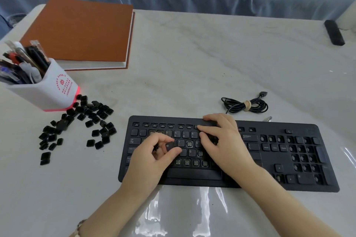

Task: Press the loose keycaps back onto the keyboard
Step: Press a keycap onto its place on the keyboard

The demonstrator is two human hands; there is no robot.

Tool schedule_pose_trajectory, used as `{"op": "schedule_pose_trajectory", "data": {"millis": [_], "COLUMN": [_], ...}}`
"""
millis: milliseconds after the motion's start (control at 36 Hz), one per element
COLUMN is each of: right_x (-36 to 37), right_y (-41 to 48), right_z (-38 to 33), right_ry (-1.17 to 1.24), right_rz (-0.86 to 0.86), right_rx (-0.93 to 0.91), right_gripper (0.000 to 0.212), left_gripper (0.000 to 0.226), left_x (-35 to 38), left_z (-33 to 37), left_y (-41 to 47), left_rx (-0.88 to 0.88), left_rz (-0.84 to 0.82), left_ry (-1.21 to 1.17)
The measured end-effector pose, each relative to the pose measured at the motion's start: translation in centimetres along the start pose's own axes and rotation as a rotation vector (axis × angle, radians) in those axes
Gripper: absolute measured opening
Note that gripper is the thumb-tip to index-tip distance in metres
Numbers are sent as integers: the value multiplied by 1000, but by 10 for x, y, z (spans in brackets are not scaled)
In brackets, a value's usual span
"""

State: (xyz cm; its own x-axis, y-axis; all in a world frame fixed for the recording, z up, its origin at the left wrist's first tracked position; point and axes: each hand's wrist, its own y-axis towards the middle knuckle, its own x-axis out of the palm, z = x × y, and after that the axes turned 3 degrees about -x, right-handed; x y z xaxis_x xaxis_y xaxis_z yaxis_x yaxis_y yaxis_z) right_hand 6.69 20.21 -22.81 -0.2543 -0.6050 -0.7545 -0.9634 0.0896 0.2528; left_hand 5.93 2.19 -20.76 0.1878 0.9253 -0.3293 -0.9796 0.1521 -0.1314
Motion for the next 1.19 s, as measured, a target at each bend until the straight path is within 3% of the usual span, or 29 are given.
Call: {"op": "schedule_pose_trajectory", "data": {"millis": [83, 194, 389, 556, 694, 806, 917, 1028, 1194], "right_x": [-6, -10, -8, -21, -49, -64, -71, -70, -62], "right_y": [-9, -17, -27, -31, -34, -42, -48, -51, -58], "right_z": [-22, -43, -52, -44, -24, -7, 0, 5, 6], "right_ry": [263, 694, 897, 880, 855, 735, 618, 503, 447], "right_rz": [-6, -195, -280, -214, -64, -46, -49, -20, 7], "right_rx": [206, 429, 645, 676, 677, 690, 662, 608, 520], "right_gripper": [14, 19, 24, 21, 18, 19, 20, 25, 29], "left_gripper": [17, 23, 27, 38, 21, 38, 43, 32, 24], "left_x": [-3, -7, -7, -7, -12, -16, -14, -12, -11], "left_z": [1, 2, -2, -3, -7, -13, -13, -9, -11], "left_y": [-3, -7, -13, -19, -19, -20, -23, -26, -27], "left_rx": [25, 56, 125, 74, -28, -133, -91, -42, -47], "left_rz": [-48, -125, -235, -157, -79, -56, -56, -67, -5], "left_ry": [35, 47, 99, 64, 49, 19, 77, 89, -26]}}
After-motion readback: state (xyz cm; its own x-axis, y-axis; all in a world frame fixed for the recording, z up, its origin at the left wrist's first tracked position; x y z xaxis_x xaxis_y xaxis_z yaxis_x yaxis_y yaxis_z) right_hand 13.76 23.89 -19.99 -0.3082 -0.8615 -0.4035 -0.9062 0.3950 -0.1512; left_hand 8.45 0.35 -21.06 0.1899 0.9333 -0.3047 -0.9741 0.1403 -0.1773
